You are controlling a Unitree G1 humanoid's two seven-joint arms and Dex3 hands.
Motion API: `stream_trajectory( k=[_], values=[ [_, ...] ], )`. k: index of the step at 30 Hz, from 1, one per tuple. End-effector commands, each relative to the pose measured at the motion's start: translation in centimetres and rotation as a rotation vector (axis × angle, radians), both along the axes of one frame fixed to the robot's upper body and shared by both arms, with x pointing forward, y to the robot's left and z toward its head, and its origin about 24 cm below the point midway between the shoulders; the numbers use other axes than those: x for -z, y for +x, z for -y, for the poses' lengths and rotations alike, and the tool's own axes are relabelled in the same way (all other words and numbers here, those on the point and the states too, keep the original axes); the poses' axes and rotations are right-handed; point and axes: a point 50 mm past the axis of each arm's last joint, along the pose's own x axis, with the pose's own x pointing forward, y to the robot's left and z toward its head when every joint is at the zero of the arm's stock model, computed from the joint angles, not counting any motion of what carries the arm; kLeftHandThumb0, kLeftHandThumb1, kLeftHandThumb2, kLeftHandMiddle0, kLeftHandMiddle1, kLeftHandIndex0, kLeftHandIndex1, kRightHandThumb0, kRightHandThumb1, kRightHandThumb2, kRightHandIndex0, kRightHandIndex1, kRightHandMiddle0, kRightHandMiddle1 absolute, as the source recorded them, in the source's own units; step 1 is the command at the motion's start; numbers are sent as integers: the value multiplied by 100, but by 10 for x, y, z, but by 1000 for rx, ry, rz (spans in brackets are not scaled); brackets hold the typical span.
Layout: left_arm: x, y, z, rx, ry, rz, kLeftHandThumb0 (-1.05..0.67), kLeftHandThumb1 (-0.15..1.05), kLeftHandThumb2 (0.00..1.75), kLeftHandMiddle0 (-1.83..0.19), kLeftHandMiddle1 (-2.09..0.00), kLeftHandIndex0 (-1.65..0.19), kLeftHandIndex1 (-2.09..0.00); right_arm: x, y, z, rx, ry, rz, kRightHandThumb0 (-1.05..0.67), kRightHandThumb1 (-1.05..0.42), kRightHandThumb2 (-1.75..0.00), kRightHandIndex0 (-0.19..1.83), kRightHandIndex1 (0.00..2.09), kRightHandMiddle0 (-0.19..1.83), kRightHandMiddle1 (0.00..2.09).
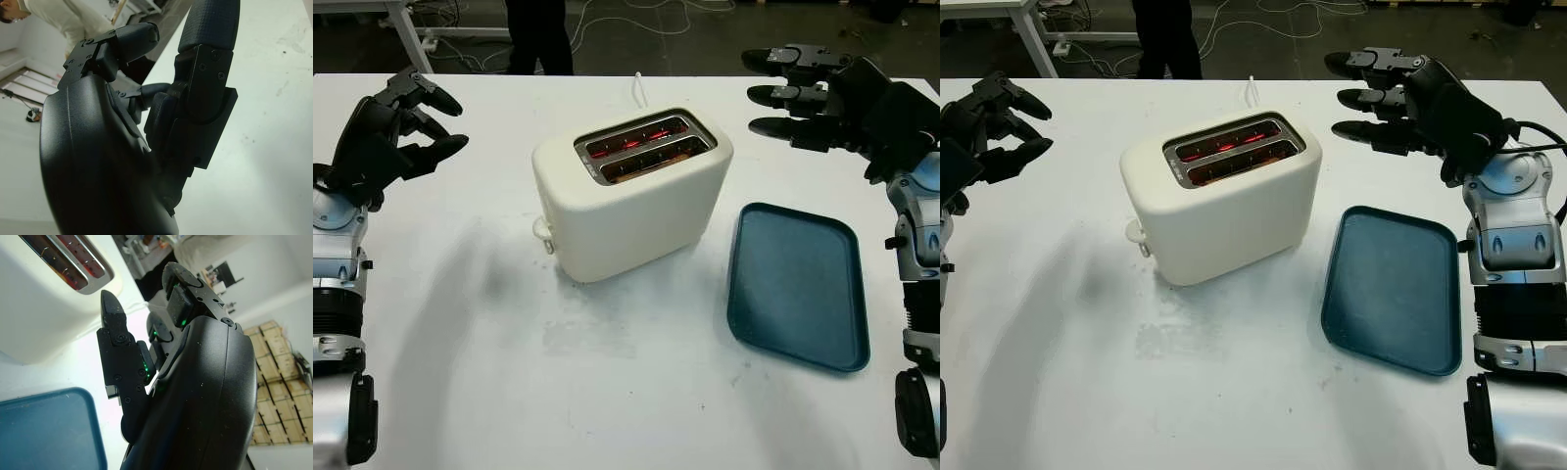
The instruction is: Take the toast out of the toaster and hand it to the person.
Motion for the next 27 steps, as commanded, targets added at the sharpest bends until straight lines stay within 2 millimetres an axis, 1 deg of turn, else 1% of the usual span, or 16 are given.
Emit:
stream_trajectory(
  k=[1,11,15,20,27],
  values=[
    [-2,0,0,4,-14,16,-105,92,19,-26,-160,-19,-155,-2,-1,-1,-15,-8,22,-19,-92,-8,54,1,52,0],
    [-4,0,1,0,1,19,-105,92,20,-26,-161,-17,-157,-2,0,-1,-7,-5,10,-19,-92,-8,54,1,51,0],
    [-4,1,1,0,1,17,-105,92,20,-27,-161,-17,-157,-2,0,-2,-12,6,12,-14,-92,-9,53,0,51,0],
    [-4,1,0,3,0,16,-105,92,20,-27,-161,-18,-157,-3,0,-2,-17,-12,17,-18,-92,-9,53,0,51,0],
    [-4,1,0,5,-12,14,-105,92,18,-30,-158,-23,-152,-2,0,-1,-11,-4,16,-18,-92,-8,54,1,51,0]
  ],
)
